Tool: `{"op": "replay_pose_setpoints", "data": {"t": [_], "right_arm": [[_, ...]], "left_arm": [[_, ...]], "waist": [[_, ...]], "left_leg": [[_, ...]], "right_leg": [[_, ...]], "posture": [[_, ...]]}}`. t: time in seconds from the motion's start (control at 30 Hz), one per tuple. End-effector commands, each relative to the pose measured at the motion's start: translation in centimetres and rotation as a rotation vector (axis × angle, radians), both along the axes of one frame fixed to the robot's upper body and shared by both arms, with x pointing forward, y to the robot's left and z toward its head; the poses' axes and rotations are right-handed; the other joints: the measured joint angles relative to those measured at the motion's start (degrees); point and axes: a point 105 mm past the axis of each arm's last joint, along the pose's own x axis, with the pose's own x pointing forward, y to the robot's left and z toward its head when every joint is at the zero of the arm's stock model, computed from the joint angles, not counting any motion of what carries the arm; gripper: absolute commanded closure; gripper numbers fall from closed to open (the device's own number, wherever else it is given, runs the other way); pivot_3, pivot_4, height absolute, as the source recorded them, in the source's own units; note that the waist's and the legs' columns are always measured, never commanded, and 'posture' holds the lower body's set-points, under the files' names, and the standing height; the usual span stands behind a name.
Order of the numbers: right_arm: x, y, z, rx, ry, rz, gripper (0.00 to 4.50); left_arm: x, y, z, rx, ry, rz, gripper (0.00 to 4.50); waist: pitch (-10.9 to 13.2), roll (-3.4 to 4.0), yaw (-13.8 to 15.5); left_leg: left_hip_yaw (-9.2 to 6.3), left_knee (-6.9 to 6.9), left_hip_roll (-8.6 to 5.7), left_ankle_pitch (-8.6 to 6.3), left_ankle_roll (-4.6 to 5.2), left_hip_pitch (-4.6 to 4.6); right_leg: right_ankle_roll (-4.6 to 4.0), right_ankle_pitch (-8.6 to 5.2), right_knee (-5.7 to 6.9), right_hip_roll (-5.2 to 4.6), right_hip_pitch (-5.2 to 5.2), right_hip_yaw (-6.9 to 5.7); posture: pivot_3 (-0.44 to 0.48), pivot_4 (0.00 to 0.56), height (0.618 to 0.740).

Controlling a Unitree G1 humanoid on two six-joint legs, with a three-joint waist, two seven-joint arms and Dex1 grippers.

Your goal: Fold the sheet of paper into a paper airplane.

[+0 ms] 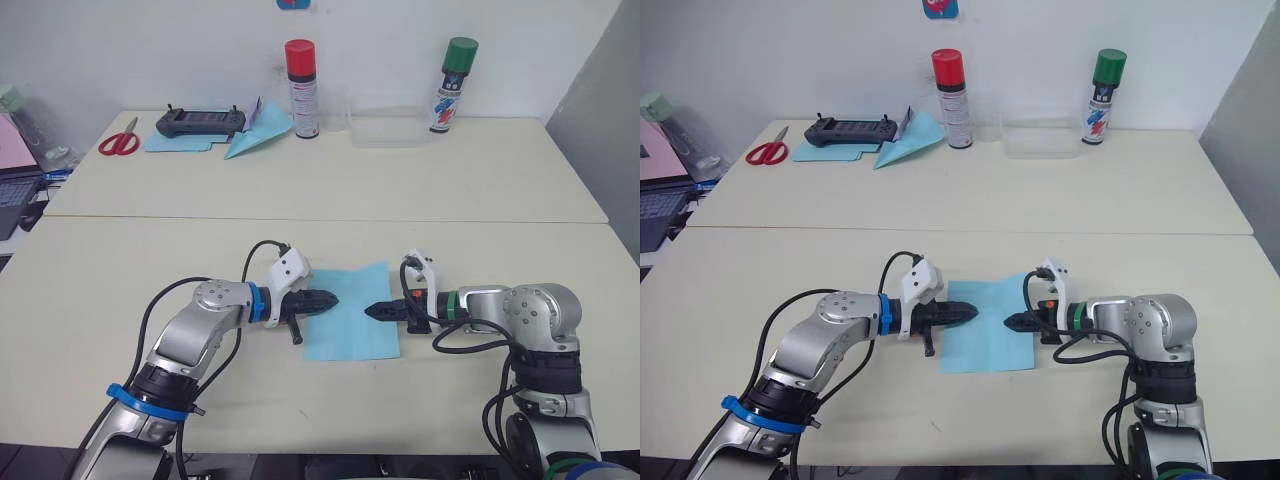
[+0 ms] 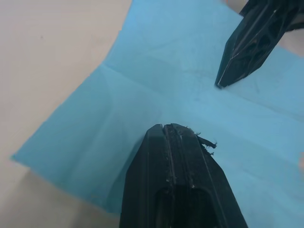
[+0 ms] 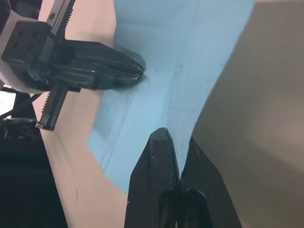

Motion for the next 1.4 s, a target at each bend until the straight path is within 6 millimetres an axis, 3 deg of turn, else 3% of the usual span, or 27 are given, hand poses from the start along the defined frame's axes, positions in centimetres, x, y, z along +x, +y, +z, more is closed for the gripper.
{"op": "replay_pose_setpoints", "data": {"t": [0.03,0.5,0.77,0.87,1.27,1.4], "right_arm": [[-0.3,0.3,0.8,0.030,-0.033,-0.010,4.48],[-1.0,0.6,0.4,0.037,0.002,-0.012,4.48],[-0.8,-0.4,0.3,-0.025,-0.017,-0.022,4.48],[-0.6,-0.8,0.2,-0.038,-0.023,-0.036,3.88],[-0.1,-3.0,1.0,-0.050,-0.070,-0.074,0.01],[0.6,-3.8,1.2,-0.068,-0.117,-0.122,0.01]], "left_arm": [[-0.3,-1.0,0.7,-0.020,-0.016,-0.044,4.50],[-1.0,0.5,-3.9,0.153,0.049,-0.050,4.50],[-1.0,0.6,-4.3,0.143,0.066,-0.034,4.50],[-0.9,0.4,-4.2,0.136,0.064,-0.033,4.50],[-0.3,0.1,-3.8,0.120,0.036,0.001,4.50],[-0.4,0.0,-3.8,0.116,0.038,0.001,4.50]], "waist": [[0.00,0.00,-0.01],[-0.02,0.02,-0.08],[-0.04,0.03,-0.07],[-0.04,0.02,-0.04],[-0.18,0.11,0.24],[-0.19,0.11,0.26]], "left_leg": [[0.00,0.00,0.00,0.00,0.00,0.00],[0.02,0.01,0.00,0.00,0.00,0.05],[0.02,0.02,0.00,0.00,0.01,0.07],[0.02,0.02,0.00,0.00,0.01,0.06],[0.03,0.15,-0.02,0.03,0.04,0.15],[0.04,0.17,-0.04,0.04,0.07,0.15]], "right_leg": [[-0.02,0.01,0.00,0.00,0.00,0.01],[0.07,-0.04,0.01,0.01,0.04,0.03],[0.08,-0.05,0.01,0.00,0.07,0.03],[0.08,-0.05,0.00,0.00,0.07,0.03],[0.16,-0.01,0.00,0.01,0.21,0.06],[0.19,0.01,0.00,0.01,0.22,0.09]], "posture": [[0.000,0.150,0.740],[0.000,0.150,0.740],[0.000,0.150,0.740],[0.000,0.150,0.740],[0.000,0.150,0.740],[0.000,0.150,0.740]]}}
